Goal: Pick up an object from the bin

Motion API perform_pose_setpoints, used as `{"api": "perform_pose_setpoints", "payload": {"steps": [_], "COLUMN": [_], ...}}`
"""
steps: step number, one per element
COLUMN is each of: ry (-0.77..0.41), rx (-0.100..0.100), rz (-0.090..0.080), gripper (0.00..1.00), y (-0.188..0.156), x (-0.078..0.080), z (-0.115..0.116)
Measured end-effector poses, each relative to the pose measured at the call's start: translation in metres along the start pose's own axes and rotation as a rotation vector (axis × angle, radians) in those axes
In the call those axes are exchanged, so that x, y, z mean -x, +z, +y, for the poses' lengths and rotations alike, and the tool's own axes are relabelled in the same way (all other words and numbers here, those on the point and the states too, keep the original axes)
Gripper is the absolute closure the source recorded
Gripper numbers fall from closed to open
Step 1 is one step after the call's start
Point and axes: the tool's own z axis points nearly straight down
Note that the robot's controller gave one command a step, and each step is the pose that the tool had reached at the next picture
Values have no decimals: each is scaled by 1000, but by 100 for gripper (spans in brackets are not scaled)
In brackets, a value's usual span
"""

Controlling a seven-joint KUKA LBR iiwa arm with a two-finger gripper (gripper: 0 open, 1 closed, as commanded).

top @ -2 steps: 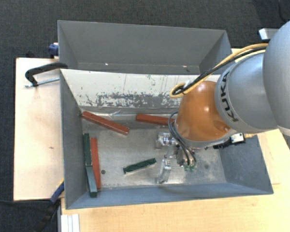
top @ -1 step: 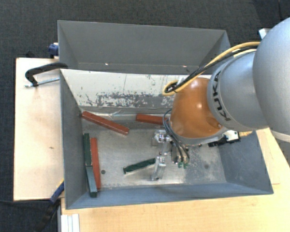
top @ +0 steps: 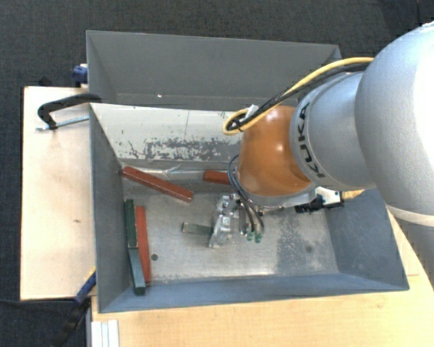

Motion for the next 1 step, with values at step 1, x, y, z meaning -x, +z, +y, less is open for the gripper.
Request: {"api": "perform_pose_setpoints", "payload": {"steps": [1], "ry": [0], "rx": [0], "rz": [0], "gripper": [100], "y": [0], "x": [0], "z": [0]}}
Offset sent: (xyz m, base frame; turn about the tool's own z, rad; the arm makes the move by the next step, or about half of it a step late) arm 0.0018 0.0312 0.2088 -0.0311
